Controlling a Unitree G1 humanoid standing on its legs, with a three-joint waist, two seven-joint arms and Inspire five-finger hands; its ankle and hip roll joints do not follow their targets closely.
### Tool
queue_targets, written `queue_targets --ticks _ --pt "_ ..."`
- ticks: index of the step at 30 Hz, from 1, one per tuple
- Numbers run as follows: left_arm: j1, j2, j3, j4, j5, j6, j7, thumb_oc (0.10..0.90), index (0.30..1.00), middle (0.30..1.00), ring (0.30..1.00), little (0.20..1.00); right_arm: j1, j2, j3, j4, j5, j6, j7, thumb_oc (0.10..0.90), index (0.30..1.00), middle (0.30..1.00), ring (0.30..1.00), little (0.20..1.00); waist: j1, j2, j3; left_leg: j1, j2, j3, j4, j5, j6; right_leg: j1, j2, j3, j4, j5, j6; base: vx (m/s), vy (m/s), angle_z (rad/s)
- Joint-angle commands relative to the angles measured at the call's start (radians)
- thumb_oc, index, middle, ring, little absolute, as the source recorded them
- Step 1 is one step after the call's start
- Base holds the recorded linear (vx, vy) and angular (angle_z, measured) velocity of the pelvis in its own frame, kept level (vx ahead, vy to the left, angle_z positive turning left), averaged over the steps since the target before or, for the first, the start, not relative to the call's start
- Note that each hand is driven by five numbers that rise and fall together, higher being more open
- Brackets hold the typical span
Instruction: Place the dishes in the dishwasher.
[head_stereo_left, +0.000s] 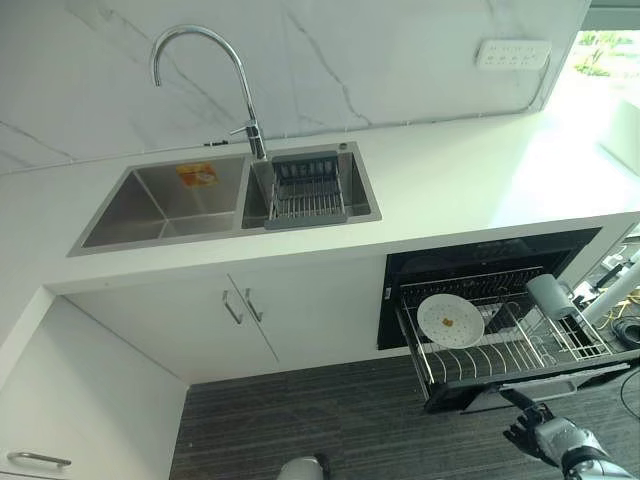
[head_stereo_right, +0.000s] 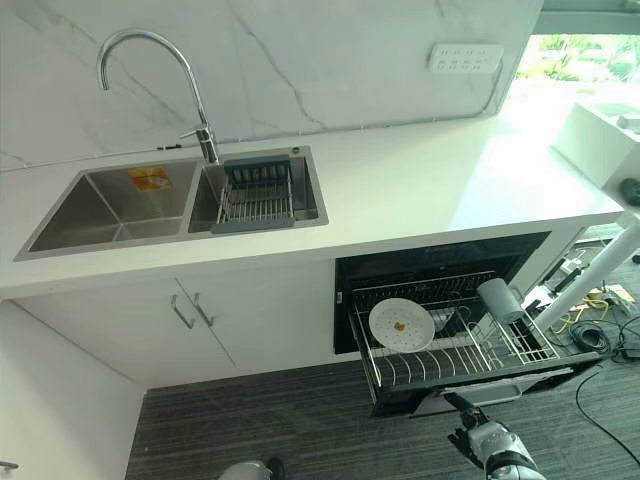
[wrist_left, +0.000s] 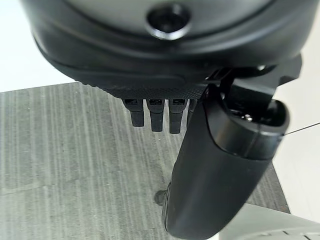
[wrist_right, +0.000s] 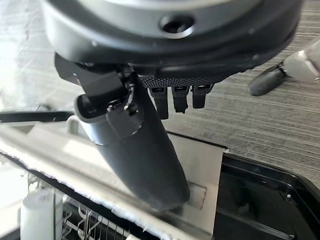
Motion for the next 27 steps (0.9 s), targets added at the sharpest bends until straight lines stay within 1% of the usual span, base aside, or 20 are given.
queue_targets --ticks 1,2,4,5,6,7,8,9,11,12,13,14,16,17,19,22,23,24,25,27 --pt "-0.014 0.060 -0.030 -0.008 -0.024 0.005 0.025 0.800 0.900 0.900 0.900 0.900 -0.275 -0.090 -0.041 -0.066 0.015 -0.062 0.059 0.800 0.900 0.900 0.900 0.900 0.062 0.017 0.018 0.026 0.070 -0.077 0.006 -0.096 -0.097 0.002 -0.065 0.023 -0.047 -0.009 0.092 0.11 0.133 0.39" --pt "-0.015 0.063 -0.034 -0.009 -0.026 0.002 0.024 0.800 0.900 0.900 0.900 0.900 -0.313 -0.117 -0.036 -0.061 0.006 -0.061 0.062 0.800 0.900 0.900 0.900 0.900 0.076 0.025 0.024 0.013 0.061 -0.086 0.006 -0.094 -0.096 -0.001 -0.077 0.014 -0.047 -0.006 0.097 0.09 0.109 0.34" --pt "-0.015 0.064 -0.037 -0.010 -0.028 0.003 0.024 0.800 0.900 0.900 0.900 0.900 -0.328 -0.128 -0.034 -0.058 0.001 -0.058 0.063 0.800 0.900 0.900 0.900 0.900 0.080 0.029 0.025 0.009 0.058 -0.088 0.006 -0.093 -0.096 -0.003 -0.081 0.012 -0.047 -0.004 0.099 0.06 0.079 0.20" --pt "-0.013 0.063 -0.042 -0.012 -0.028 -0.001 0.023 0.800 0.900 0.900 0.900 0.900 -0.379 -0.163 -0.027 -0.056 0.005 -0.054 0.061 0.800 0.900 0.900 0.900 0.900 0.097 0.043 0.031 -0.010 0.043 -0.099 0.006 -0.088 -0.095 -0.009 -0.098 0.002 -0.047 0.002 0.104 0.06 0.080 0.06" --pt "-0.013 0.063 -0.042 -0.012 -0.029 -0.002 0.023 0.800 0.900 0.900 0.900 0.900 -0.386 -0.167 -0.026 -0.054 0.006 -0.054 0.059 0.800 0.900 0.900 0.900 0.900 0.098 0.045 0.032 -0.013 0.042 -0.100 0.006 -0.087 -0.094 -0.010 -0.100 0.000 -0.047 0.003 0.105 0.16 0.093 0.22" --pt "-0.012 0.064 -0.044 -0.013 -0.029 -0.004 0.022 0.800 0.900 0.900 0.900 0.900 -0.407 -0.181 -0.023 -0.052 0.006 -0.054 0.061 0.800 0.900 0.900 0.900 0.900 0.105 0.050 0.031 -0.010 0.038 -0.112 0.006 -0.104 -0.101 -0.004 -0.103 0.011 -0.047 -0.013 0.117 0.13 0.082 0.44" --pt "-0.016 0.069 -0.049 -0.017 -0.033 -0.004 0.015 0.800 0.900 0.900 0.900 0.900 -0.453 -0.208 -0.015 -0.051 0.003 -0.068 0.063 0.800 0.900 0.900 0.900 0.900 0.118 0.064 0.043 -0.026 0.028 -0.119 0.006 -0.102 -0.102 -0.010 -0.118 0.007 -0.047 -0.009 0.121 0.11 0.168 0.47" --pt "-0.021 0.071 -0.060 -0.023 -0.042 -0.010 0.006 0.800 0.900 0.900 0.900 0.900 -0.519 -0.240 0.003 -0.054 -0.006 -0.086 0.057 0.800 0.900 0.900 0.900 0.900 0.130 0.086 0.060 -0.053 0.010 -0.131 0.006 -0.096 -0.100 -0.023 -0.137 0.003 -0.047 -0.004 0.125 0.01 0.184 0.39" --pt "-0.024 0.071 -0.065 -0.028 -0.041 -0.012 0.001 0.800 0.900 0.900 0.900 0.900 -0.553 -0.254 0.017 -0.058 -0.009 -0.105 0.056 0.800 0.900 0.900 0.900 0.900 0.139 0.097 0.068 -0.069 -0.001 -0.139 0.006 -0.092 -0.099 -0.031 -0.147 0.002 -0.047 -0.002 0.126 0.01 0.147 0.30" --pt "-0.009 0.058 -0.069 -0.093 -0.039 0.036 0.016 0.800 0.900 0.900 0.900 0.900 -0.611 -0.262 0.042 -0.069 -0.030 -0.130 0.055 0.800 0.900 0.900 0.900 0.900 0.151 0.118 0.075 -0.087 -0.020 -0.151 0.006 -0.087 -0.098 -0.039 -0.159 0.005 -0.047 0.003 0.131 0.10 0.187 0.25" --pt "-0.002 0.062 -0.076 -0.153 -0.043 0.092 0.024 0.800 0.900 0.900 0.900 0.900 -0.650 -0.260 0.062 -0.086 -0.047 -0.148 0.078 0.800 0.900 0.900 0.900 0.900 0.161 0.129 0.076 -0.093 -0.031 -0.155 0.006 -0.086 -0.096 -0.041 -0.170 0.007 -0.047 0.004 0.131 0.16 0.224 0.07" --pt "-0.002 0.067 -0.081 -0.194 -0.053 0.138 0.027 0.800 0.900 0.900 0.900 0.900 -0.688 -0.259 0.080 -0.097 -0.035 -0.144 0.092 0.800 0.900 0.900 0.900 0.900 0.165 0.137 0.075 -0.097 -0.038 -0.157 0.006 -0.085 -0.094 -0.045 -0.178 0.010 -0.047 0.005 0.131 0.15 0.175 0.04" --pt "-0.009 0.075 -0.086 -0.232 -0.077 0.192 0.026 0.800 0.900 0.900 0.900 0.900 -0.741 -0.272 0.102 -0.112 -0.037 -0.142 0.110 0.800 0.900 0.900 0.900 0.900 0.166 0.150 0.073 -0.104 -0.048 -0.159 0.006 -0.084 -0.092 -0.053 -0.189 0.017 -0.047 0.006 0.131 0.11 0.198 0.13" --pt "-0.025 0.085 -0.084 -0.259 -0.095 0.247 0.003 0.800 0.900 0.900 0.900 0.900 -0.804 -0.303 0.131 -0.114 -0.048 -0.163 0.140 0.800 0.900 0.900 0.900 0.900 0.160 0.169 0.071 -0.120 -0.054 -0.155 0.006 -0.083 -0.090 -0.079 -0.201 0.030 -0.047 0.010 0.132 0.07 0.242 0.12" --pt "-0.038 0.087 -0.085 -0.259 -0.114 0.269 -0.018 0.800 0.900 0.900 0.900 0.900 -0.856 -0.322 0.152 -0.123 -0.047 -0.187 0.153 0.800 0.900 0.900 0.900 0.900 0.149 0.184 0.073 -0.137 -0.058 -0.147 0.006 -0.083 -0.089 -0.106 -0.208 0.048 -0.047 0.011 0.132 0.04 0.234 0.01" --pt "-0.054 0.079 -0.075 -0.246 -0.130 0.278 -0.049 0.800 0.900 0.900 0.900 0.900 -0.915 -0.331 0.175 -0.139 0.015 -0.178 0.207 0.800 0.900 0.900 0.900 0.900 0.136 0.198 0.079 -0.152 -0.059 -0.126 0.006 -0.082 -0.088 -0.135 -0.213 0.069 -0.047 0.012 0.131 0.02 0.158 -0.13" --pt "-0.054 0.079 -0.075 -0.246 -0.130 0.278 -0.049 0.800 0.900 0.900 0.900 0.900 -0.915 -0.331 0.175 -0.139 0.015 -0.178 0.207 0.800 0.900 0.900 0.900 0.900 0.136 0.198 0.079 -0.152 -0.059 -0.126 0.006 -0.082 -0.088 -0.135 -0.213 0.069 -0.047 0.012 0.131 0.03 0.100 -0.16" --pt "-0.056 0.078 -0.067 -0.233 -0.126 0.266 -0.074 0.800 0.900 0.900 0.900 0.900 -0.924 -0.324 0.190 -0.159 0.034 -0.171 0.280 0.800 0.900 0.900 0.900 0.900 0.130 0.198 0.079 -0.155 -0.058 -0.117 0.006 -0.083 -0.086 -0.144 -0.212 0.078 -0.047 0.010 0.130 0.07 0.123 -0.17" --pt "-0.055 0.074 -0.056 -0.227 -0.120 0.255 -0.092 0.800 0.900 0.900 0.900 0.900 -0.921 -0.322 0.196 -0.174 0.051 -0.166 0.325 0.800 0.900 0.900 0.900 0.900 0.122 0.196 0.073 -0.150 -0.056 -0.106 0.006 -0.085 -0.086 -0.148 -0.212 0.084 -0.047 0.009 0.131 0.08 0.134 -0.20" --pt "-0.053 0.075 -0.046 -0.234 -0.122 0.244 -0.108 0.800 0.900 0.900 0.900 0.900 -0.905 -0.321 0.185 -0.186 0.071 -0.157 0.362 0.800 0.900 0.900 0.900 0.900 0.117 0.189 0.068 -0.139 -0.052 -0.099 0.006 -0.087 -0.086 -0.141 -0.210 0.084 -0.047 0.009 0.131 0.07 0.063 -0.07"
